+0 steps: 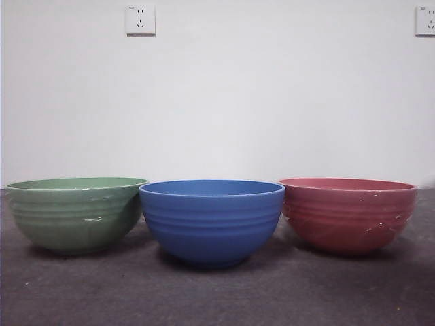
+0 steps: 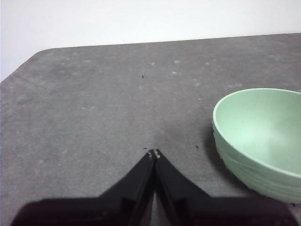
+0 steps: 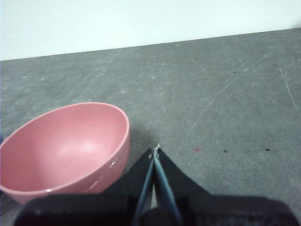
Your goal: Pick up the green bowl on the top,put the green bowl on the left,pick up the red bowl in the middle,put the red bowl on the right
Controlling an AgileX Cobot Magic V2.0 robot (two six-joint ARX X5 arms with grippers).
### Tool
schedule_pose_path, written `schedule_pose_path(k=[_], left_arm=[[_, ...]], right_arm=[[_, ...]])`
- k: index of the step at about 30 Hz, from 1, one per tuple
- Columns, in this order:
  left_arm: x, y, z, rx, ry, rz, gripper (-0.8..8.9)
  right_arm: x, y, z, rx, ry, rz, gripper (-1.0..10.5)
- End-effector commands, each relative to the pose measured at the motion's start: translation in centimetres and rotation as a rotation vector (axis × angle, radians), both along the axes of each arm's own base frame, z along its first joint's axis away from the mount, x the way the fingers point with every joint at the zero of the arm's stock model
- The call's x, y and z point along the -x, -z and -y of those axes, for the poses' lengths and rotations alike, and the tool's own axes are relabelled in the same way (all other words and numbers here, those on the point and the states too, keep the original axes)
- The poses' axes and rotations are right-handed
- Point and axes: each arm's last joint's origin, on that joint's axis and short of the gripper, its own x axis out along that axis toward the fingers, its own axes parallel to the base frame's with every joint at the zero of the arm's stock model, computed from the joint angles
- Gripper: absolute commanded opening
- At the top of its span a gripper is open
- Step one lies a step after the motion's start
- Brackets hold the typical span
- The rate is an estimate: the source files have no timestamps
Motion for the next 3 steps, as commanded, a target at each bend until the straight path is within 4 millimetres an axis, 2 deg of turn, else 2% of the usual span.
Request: schedule_pose_path(k=[1, 3], left_arm=[[-0.03, 0.45, -0.03, 0.006, -0.005, -0.017, -0.03], [-0.03, 0.45, -0.03, 0.006, -0.005, -0.017, -0.03]], right_arm=[[-0.07, 0.31, -0.01, 0.002, 0.002, -0.002, 0.0], [-0.07, 0.31, -0.01, 0.002, 0.001, -0.002, 0.0]])
